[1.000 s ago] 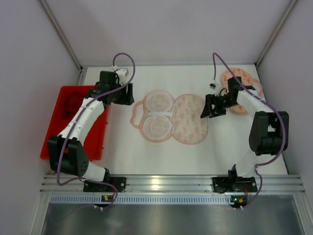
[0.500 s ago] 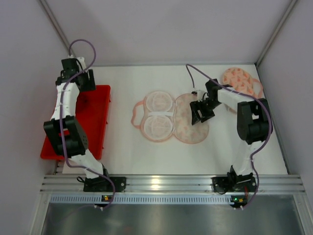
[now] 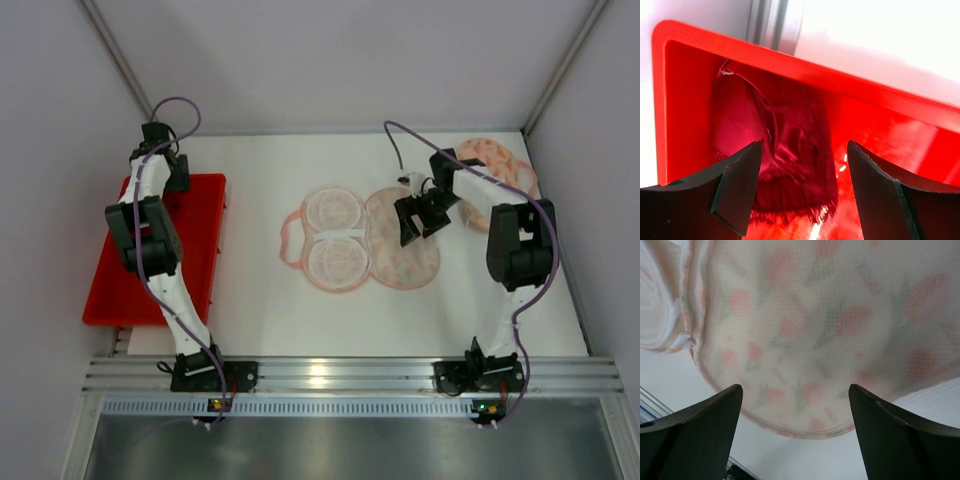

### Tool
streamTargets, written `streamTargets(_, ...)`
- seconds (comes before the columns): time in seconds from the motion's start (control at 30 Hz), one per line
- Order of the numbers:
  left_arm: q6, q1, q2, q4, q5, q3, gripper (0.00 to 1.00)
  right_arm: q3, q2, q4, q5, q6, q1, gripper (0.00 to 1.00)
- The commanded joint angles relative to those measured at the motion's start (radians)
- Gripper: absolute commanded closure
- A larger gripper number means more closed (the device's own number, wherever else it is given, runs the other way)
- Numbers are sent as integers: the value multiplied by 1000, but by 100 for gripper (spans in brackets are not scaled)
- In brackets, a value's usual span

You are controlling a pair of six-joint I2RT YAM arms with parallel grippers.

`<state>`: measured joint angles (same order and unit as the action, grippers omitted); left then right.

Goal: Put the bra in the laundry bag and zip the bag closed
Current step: Adjust the laundry bag at the center of the board, then pick up the bra from the bin.

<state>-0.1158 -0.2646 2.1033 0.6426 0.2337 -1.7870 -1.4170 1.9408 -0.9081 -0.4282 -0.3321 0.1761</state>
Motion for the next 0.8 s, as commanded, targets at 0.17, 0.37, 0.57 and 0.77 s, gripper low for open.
streamTargets(0.17, -30, -16, 20, -34, 112, 4, 30, -135, -121, -98, -142, -4, -9, 10)
streamTargets(0.37, -47, -33, 3, -40, 85, 90, 49, -132, -166, -115, -167, 11, -10, 9)
streamTargets(0.57, -62, -35, -43, -38, 55, 135, 94, -171, -183, -146, -173, 16, -10, 9)
streamTargets(0.77, -102, -33, -224, -38, -49, 181, 100, -186, -206, -150, -196, 34, -15, 9)
